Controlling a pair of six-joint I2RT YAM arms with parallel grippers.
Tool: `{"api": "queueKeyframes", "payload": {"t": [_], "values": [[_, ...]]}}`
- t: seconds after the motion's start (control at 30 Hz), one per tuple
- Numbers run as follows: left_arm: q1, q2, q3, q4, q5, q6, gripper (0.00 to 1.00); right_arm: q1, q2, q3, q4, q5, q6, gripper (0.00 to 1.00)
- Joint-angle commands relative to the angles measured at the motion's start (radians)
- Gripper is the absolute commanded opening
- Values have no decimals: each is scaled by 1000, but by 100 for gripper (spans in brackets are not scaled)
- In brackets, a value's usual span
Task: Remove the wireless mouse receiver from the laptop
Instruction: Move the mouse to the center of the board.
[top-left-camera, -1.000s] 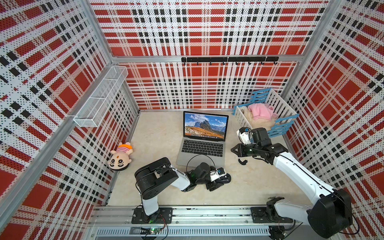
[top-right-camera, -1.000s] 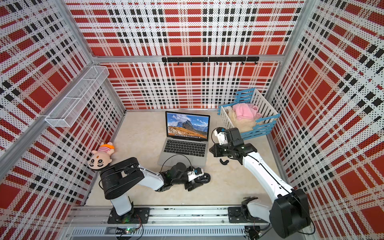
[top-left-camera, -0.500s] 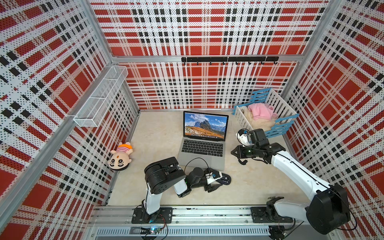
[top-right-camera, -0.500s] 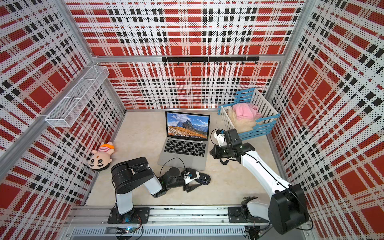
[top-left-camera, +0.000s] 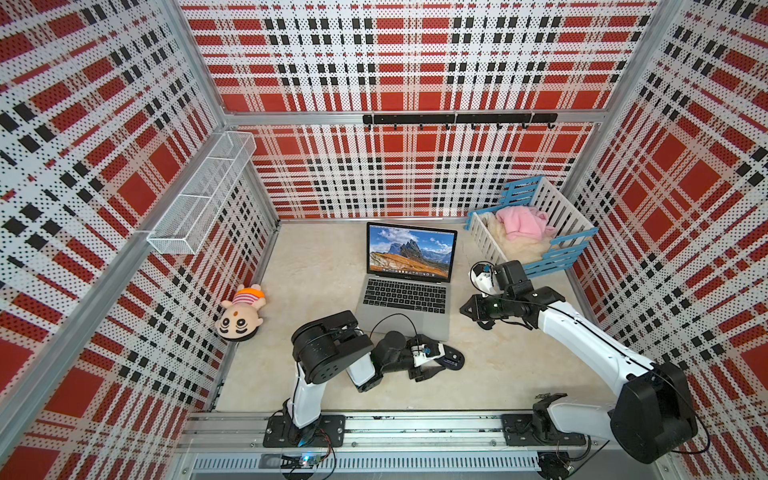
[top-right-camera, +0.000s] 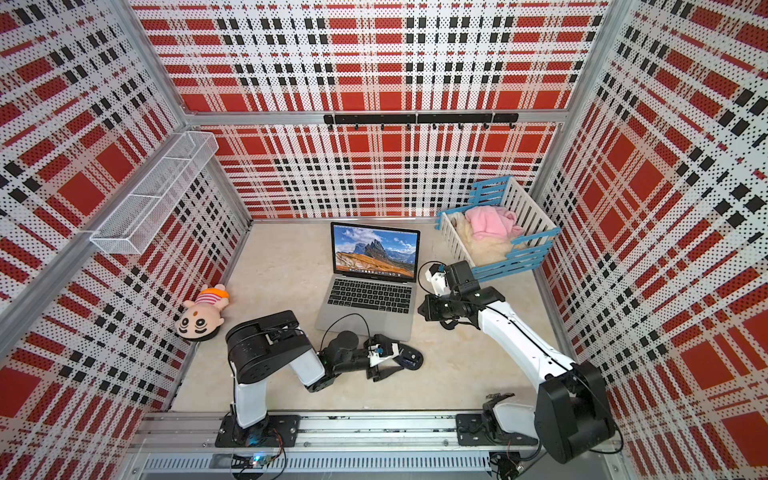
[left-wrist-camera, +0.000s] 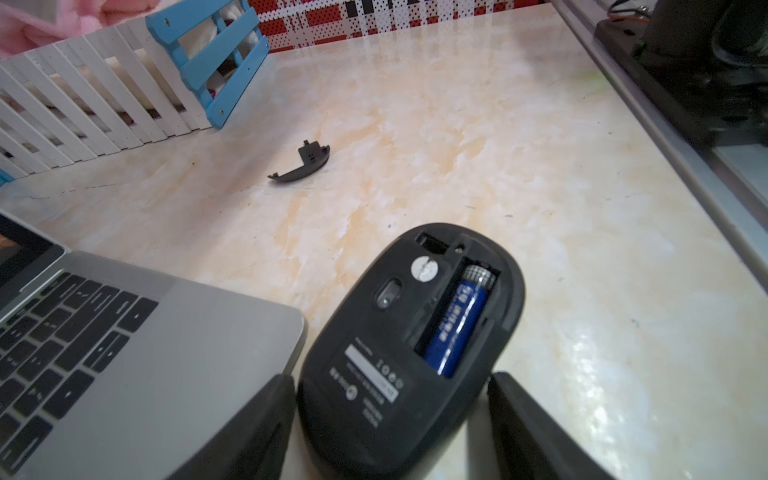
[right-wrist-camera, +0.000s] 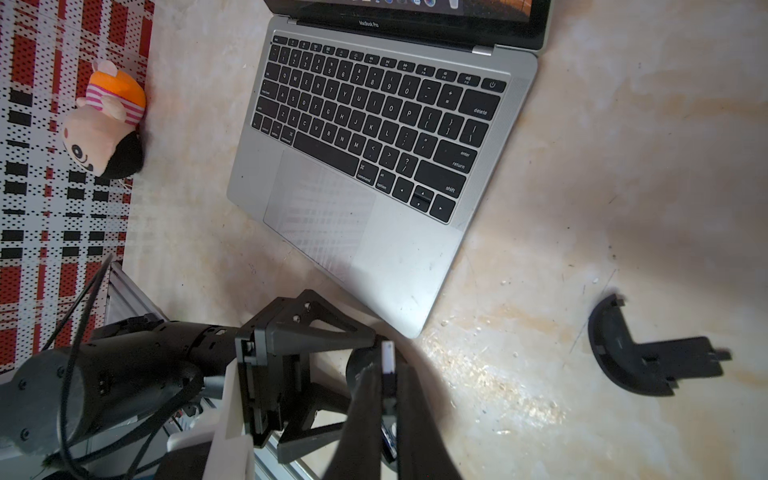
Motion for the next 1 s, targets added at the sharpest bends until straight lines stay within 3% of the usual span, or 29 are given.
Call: {"api": "queueKeyframes", "payload": {"t": [0.0, 0.2, 0.33, 0.37, 0.4, 0.8, 0.97], "values": [[-17, 63, 8, -74, 15, 33, 76, 8, 12, -7, 14, 11, 2, 0], [-18, 64, 6, -77, 15, 8, 79, 8, 18, -19, 37, 2, 11, 0], [-6, 65, 10, -76, 6, 2, 88, 9, 23, -20, 44, -10, 13, 0], [1, 64, 14, -77, 14, 0, 97, 10, 22, -20, 45, -12, 13, 0], [5, 64, 18, -78, 20, -1, 99, 11, 21, -19, 47, -12, 13, 0], [19, 88, 90, -152, 106, 50, 100, 12, 3, -21, 41, 0, 16, 0], [23, 110, 112, -199, 138, 66, 95, 12, 0, -20, 39, 8, 14, 0]]}}
